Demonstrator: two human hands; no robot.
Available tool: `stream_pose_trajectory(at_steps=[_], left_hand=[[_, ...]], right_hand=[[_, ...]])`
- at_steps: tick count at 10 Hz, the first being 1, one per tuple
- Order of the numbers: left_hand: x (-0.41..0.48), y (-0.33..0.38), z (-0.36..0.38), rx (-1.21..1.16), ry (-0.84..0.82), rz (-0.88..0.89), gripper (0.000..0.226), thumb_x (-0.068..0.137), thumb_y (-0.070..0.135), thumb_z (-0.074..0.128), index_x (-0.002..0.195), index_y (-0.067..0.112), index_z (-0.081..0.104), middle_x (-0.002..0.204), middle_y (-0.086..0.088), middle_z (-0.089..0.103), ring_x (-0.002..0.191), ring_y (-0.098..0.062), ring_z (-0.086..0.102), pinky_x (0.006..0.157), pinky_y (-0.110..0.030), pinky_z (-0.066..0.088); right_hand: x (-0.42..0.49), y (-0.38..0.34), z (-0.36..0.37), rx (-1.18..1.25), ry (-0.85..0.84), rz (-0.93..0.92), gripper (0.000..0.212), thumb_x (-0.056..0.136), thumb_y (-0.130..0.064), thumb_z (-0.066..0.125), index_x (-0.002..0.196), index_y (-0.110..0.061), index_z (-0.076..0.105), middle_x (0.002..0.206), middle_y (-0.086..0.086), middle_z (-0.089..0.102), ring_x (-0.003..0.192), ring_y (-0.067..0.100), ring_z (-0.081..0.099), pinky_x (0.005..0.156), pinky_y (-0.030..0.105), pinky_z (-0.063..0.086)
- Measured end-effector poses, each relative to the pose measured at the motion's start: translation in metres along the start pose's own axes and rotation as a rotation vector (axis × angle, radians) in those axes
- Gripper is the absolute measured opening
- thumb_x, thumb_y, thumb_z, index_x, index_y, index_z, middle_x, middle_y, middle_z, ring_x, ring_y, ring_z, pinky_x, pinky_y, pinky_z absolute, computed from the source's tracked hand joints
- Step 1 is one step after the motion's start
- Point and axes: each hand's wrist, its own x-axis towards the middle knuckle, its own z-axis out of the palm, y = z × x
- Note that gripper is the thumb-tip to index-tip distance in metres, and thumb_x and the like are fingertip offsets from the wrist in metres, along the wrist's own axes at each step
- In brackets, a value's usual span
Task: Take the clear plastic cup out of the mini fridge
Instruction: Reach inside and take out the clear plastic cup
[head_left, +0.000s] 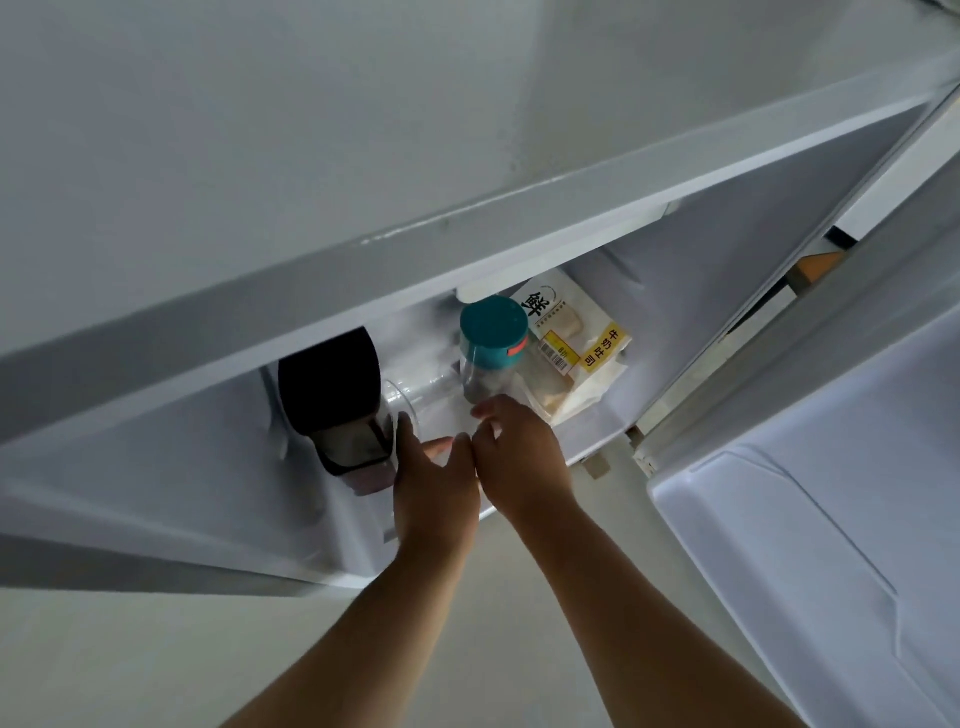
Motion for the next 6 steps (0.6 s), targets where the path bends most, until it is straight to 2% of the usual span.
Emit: stream_pose_trajectory(at_steps=[1,2,3,4,5,6], left_hand=[[0.013,0.008,0.009,-0.07,0.035,-0.08,0.067,0.097,0.032,0.06,0.158,0.026,0.032,0.143,-0.013,0.061,0.121,-0.034,0.064,0.096,-0.044,0.054],[0.036,0.015,0.014,-0.185,0.011,-0.222,0.047,0.104,0.028,0.051,0.15,0.022,0.049,0.139,-0.009,0.064,0.118,-0.029,0.065,0.073,-0.031,0.054],[0.032,0.02,0.011,-0.218,0.065,-0.244,0.032,0.105,0.016,0.045,0.131,0.006,0.06,0.124,-0.018,0.07,0.103,-0.032,0.066,0.085,-0.041,0.055],[0.009,0.018,0.007,-0.317,0.109,-0.279,0.029,0.105,0.02,0.045,0.126,0.005,0.057,0.117,-0.024,0.069,0.1,-0.041,0.068,0.093,-0.054,0.056],[-0.012,0.004,0.005,-0.41,0.108,-0.31,0.029,0.105,0.022,0.043,0.124,0.005,0.058,0.107,-0.03,0.067,0.097,-0.048,0.068,0.092,-0.057,0.057],[-0.024,-0.006,0.003,-0.426,0.042,-0.378,0.026,0.102,0.022,0.046,0.116,0.017,0.068,0.063,-0.003,0.064,0.054,-0.017,0.06,0.064,-0.035,0.049]], right_hand=[[0.002,0.006,0.005,0.084,-0.091,0.022,0.026,0.103,-0.021,0.056,0.123,-0.034,0.067,0.106,-0.018,0.062,0.079,-0.006,0.059,0.065,0.004,0.042],[0.0,0.008,0.008,0.168,-0.142,0.035,0.028,0.102,-0.017,0.057,0.113,-0.042,0.066,0.108,-0.017,0.07,0.086,0.0,0.07,0.081,0.022,0.06],[-0.005,0.007,0.011,0.229,-0.11,0.08,0.027,0.103,-0.024,0.056,0.127,-0.034,0.065,0.118,-0.009,0.073,0.105,0.012,0.07,0.098,0.033,0.058],[-0.008,0.007,0.009,0.281,-0.059,0.123,0.037,0.103,-0.045,0.056,0.136,-0.027,0.06,0.126,-0.001,0.074,0.104,0.018,0.073,0.098,0.042,0.059],[-0.008,0.004,0.005,0.313,-0.065,0.181,0.065,0.094,-0.064,0.062,0.144,-0.022,0.053,0.128,0.001,0.072,0.103,0.023,0.075,0.094,0.046,0.061],[-0.011,0.003,-0.001,0.356,-0.028,0.12,0.067,0.086,-0.067,0.071,0.137,-0.029,0.054,0.122,-0.01,0.071,0.103,0.012,0.072,0.082,0.027,0.06]])
